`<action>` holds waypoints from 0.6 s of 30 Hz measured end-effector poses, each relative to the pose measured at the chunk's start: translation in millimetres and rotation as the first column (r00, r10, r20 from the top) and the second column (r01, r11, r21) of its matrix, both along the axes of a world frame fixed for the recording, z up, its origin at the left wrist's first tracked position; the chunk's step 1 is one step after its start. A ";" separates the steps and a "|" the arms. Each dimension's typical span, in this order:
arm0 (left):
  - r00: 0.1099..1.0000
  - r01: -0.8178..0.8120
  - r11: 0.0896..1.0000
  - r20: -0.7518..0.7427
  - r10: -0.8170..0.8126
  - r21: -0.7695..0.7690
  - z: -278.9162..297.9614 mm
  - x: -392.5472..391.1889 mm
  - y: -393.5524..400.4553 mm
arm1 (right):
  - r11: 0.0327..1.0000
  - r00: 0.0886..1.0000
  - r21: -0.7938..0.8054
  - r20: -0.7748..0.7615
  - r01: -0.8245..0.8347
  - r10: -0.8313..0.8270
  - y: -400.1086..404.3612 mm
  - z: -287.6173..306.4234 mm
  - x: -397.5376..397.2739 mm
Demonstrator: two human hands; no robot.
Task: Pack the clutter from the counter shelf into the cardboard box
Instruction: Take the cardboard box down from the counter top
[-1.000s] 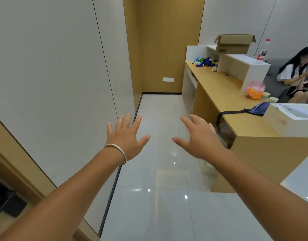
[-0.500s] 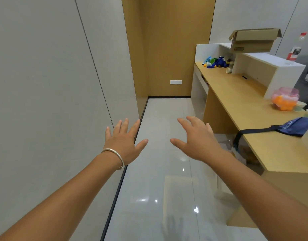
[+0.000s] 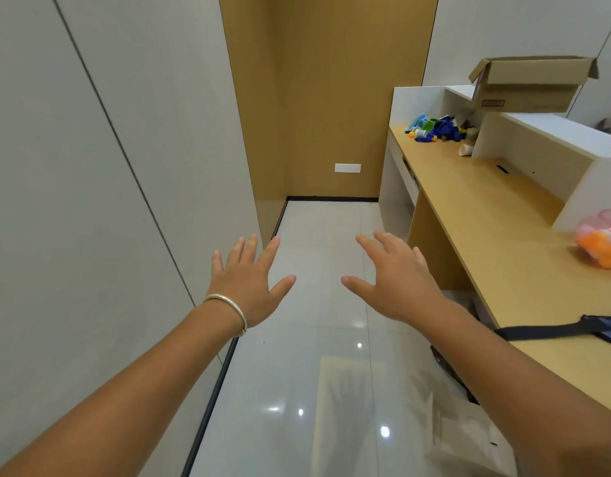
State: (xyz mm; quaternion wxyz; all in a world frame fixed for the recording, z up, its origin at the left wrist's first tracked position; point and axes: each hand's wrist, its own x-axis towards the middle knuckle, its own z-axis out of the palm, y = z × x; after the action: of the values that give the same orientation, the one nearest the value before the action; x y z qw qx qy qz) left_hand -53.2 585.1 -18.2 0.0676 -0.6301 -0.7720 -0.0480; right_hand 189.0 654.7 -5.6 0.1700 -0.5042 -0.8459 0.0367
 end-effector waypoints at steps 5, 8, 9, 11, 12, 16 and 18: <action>0.999 0.039 0.999 -0.001 -0.039 0.017 -12.3 -39.3 119.5 | 0.999 0.999 0.001 0.015 0.050 -0.050 107.0 -9.4 -34.0; 0.997 0.061 0.998 0.044 -0.062 0.010 -13.9 -68.0 192.3 | 0.997 0.996 -0.016 0.034 0.079 -0.078 168.1 -8.6 -61.8; 0.996 0.070 0.998 0.054 -0.070 0.011 -13.8 -77.5 215.8 | 0.996 0.996 -0.020 0.035 0.086 -0.086 188.1 -7.8 -71.1; 0.994 0.084 0.996 0.063 -0.085 0.017 -12.5 -96.1 260.3 | 0.995 0.994 -0.025 0.029 0.101 -0.101 227.3 -5.7 -88.7; 0.994 0.089 0.996 0.060 -0.090 0.020 -11.8 -105.1 281.4 | 0.994 0.994 -0.029 0.026 0.109 -0.108 246.6 -5.5 -96.8; 0.994 0.100 0.995 0.046 -0.100 0.006 -10.8 -134.1 355.6 | 0.989 0.991 -0.067 0.027 0.135 -0.134 318.4 -7.3 -123.4; 0.993 0.105 0.995 0.047 -0.105 0.005 -13.2 -142.3 389.5 | 0.990 0.991 -0.055 0.016 0.131 -0.131 353.4 -9.6 -132.8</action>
State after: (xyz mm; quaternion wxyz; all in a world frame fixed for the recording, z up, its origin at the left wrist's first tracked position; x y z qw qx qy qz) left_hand -195.5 974.7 -31.4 0.0476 -0.6683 -0.7393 -0.0674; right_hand 56.1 1008.1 -15.3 0.1526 -0.5635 -0.8106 0.0461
